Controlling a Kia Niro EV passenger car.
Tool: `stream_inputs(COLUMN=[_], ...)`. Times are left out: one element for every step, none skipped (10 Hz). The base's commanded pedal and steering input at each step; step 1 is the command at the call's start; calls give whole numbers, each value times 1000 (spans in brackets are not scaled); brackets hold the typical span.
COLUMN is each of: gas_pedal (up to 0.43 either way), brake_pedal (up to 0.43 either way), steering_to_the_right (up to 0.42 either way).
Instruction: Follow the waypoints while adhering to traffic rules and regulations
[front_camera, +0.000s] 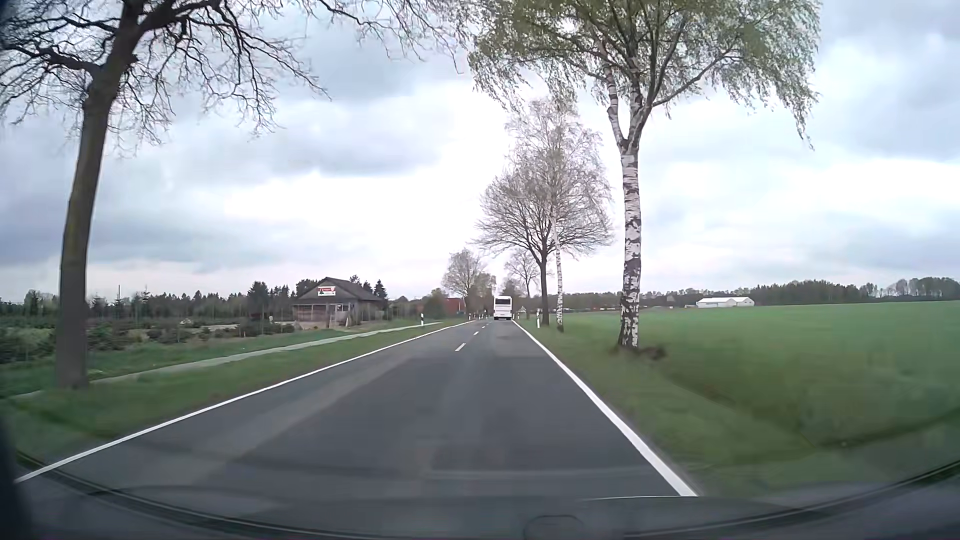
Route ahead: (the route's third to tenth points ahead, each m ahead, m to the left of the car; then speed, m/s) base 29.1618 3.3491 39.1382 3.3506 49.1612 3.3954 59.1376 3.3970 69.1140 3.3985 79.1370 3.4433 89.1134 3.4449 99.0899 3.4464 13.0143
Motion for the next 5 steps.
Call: stream_inputs(gas_pedal=[0, 20, 98, 98, 110], brake_pedal=[0, 0, 0, 0, 0], steering_to_the_right=[-3, -3, -3, -3, -6])
